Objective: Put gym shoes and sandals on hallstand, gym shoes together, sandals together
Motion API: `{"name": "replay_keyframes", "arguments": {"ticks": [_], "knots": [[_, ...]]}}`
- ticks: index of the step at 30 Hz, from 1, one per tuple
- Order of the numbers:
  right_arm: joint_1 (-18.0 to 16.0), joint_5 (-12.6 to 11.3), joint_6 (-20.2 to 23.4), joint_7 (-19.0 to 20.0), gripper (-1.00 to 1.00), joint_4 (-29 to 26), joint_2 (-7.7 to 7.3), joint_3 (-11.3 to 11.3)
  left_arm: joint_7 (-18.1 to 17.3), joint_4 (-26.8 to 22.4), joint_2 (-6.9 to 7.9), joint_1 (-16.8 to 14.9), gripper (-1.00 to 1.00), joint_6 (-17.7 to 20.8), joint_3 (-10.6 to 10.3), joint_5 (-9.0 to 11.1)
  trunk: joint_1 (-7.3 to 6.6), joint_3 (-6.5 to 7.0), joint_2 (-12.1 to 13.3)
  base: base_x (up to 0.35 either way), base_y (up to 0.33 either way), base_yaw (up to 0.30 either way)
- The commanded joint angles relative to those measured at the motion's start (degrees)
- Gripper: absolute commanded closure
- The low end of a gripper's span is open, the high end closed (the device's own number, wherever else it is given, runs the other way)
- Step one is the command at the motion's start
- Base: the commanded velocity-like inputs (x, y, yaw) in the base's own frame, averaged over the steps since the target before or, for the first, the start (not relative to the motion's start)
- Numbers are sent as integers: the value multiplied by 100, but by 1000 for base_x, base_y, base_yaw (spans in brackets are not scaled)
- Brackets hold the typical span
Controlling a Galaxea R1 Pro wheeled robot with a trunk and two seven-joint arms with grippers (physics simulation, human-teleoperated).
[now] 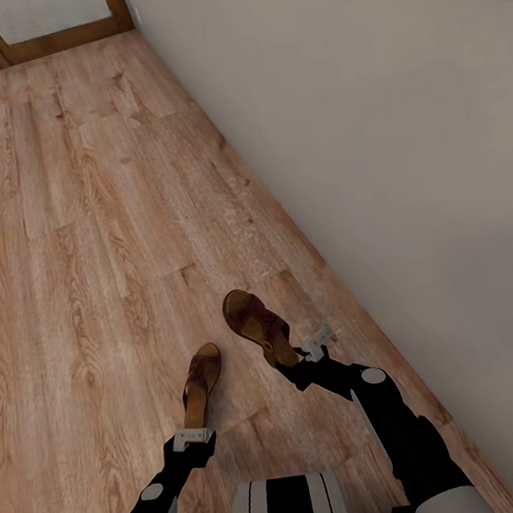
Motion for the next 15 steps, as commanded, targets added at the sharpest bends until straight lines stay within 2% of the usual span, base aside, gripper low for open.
{"name": "replay_keyframes", "arguments": {"ticks": [1, 5, 15], "knots": [[-2, 36, 26, 40, 100, -9, 3, -8, -36, -5, -5, -2, -100, -14, 49, -36, -1, -3, -1, 120, 44, 0], [-1, 36, 24, 40, 100, -12, 3, -6, -36, -5, -5, -2, -100, -14, 49, -36, -1, -3, -1, 120, 66, 0], [-2, 36, 24, 40, 100, -17, 3, -11, -36, -5, -6, -2, -100, -14, 49, -36, -1, -3, -1, 10, 6, 0]]}}
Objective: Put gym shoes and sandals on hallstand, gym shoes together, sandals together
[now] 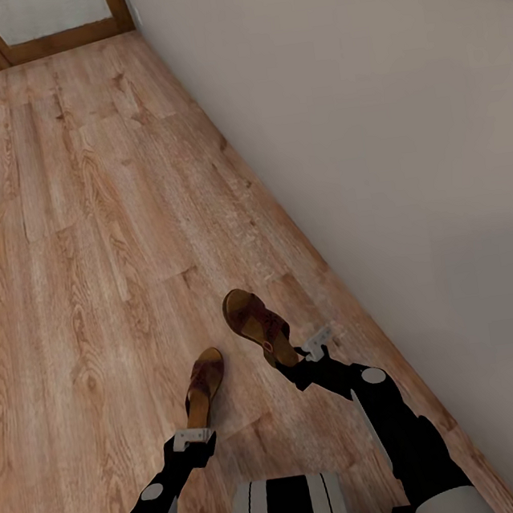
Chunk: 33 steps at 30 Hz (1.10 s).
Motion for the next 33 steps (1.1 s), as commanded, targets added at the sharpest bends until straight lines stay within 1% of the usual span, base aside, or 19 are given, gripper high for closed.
{"name": "replay_keyframes", "arguments": {"ticks": [1, 16, 17, 33], "knots": [[-2, 37, 26, 40, 100, -9, 3, -7, -36, -5, -4, -2, -100, -12, 49, -37, -1, -3, -1, 0, 0, 0], [0, 37, 26, 40, 100, -1, 3, -7, -36, -5, -2, -2, -100, -13, 49, -37, -1, -3, -1, 33, 0, 0], [-1, 37, 26, 40, 100, -1, 3, -7, -36, -5, 0, -2, 100, -14, 49, -37, -1, -3, -1, 2, 0, 0], [-2, 37, 27, 40, 100, 11, 3, -1, -36, -5, 23, -2, 100, -7, 49, -36, -1, -3, -1, 0, 0, 0]]}}
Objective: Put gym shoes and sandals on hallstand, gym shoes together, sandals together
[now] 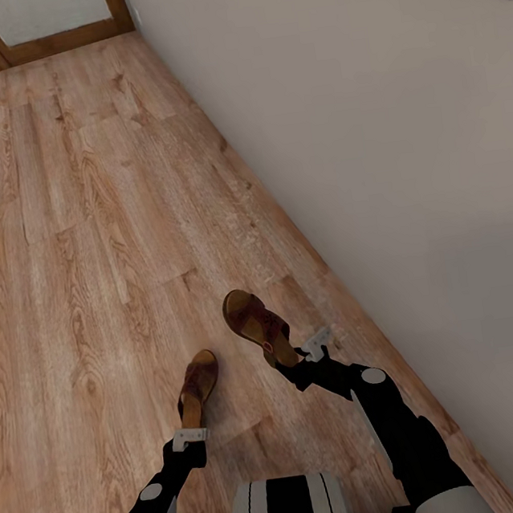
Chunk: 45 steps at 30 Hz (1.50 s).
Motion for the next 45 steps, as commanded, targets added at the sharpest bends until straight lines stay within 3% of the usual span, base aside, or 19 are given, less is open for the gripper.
{"name": "replay_keyframes", "arguments": {"ticks": [1, 18, 37, 45], "knots": [[-2, 36, 24, 40, 100, -9, 3, -7, -25, -4, -3, -2, 100, -13, 70, -49, 0, -3, -1, 0, 0, 0], [-2, 36, 24, 40, 100, -15, 3, -4, -25, -12, -12, -2, 100, -14, 70, -49, 0, -3, -1, 0, 0, 0], [6, 69, 24, 40, 100, 25, -4, -4, -26, -95, 33, -2, 100, 4, 82, -49, -49, 492, 24, 0, 0, 0], [15, 71, 17, 40, 100, 39, 2, 4, -70, -93, 248, -2, 100, 1, 401, -49, -70, 741, 35, 0, 0, 0]]}}
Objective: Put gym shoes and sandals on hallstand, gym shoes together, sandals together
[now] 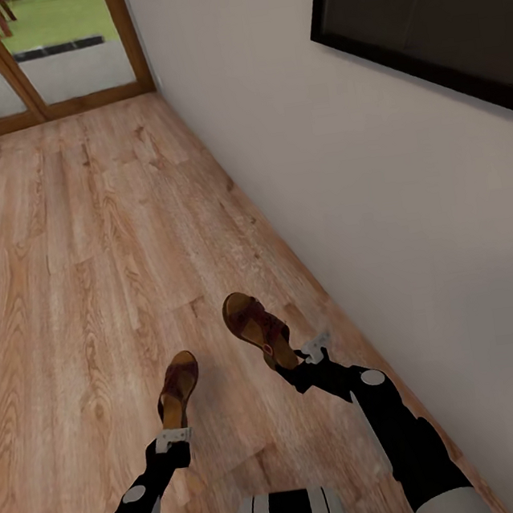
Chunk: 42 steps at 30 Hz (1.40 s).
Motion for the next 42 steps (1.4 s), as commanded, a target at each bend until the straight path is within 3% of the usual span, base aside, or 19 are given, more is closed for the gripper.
{"name": "replay_keyframes", "arguments": {"ticks": [1, 14, 29, 42], "knots": [[-1, 47, 24, 40, 100, -8, 3, -7, -42, -3, -1, -2, 100, -18, 63, -46, -3, 28, 0, 0, 0, 0], [8, 47, 23, 40, 100, -7, 3, -6, -19, -3, -1, -2, 100, -32, 143, -59, -36, 428, 18, 0, 0, 0], [8, 50, -24, 61, 100, -7, -12, -14, -22, 14, -18, 0, 100, -44, 138, -63, -36, 439, 18, 0, 7, 0], [9, 58, -25, 65, 100, -7, -19, -15, -22, -4, -20, -2, 100, -44, 137, -63, -36, 440, 18, 0, 284, 0]]}}
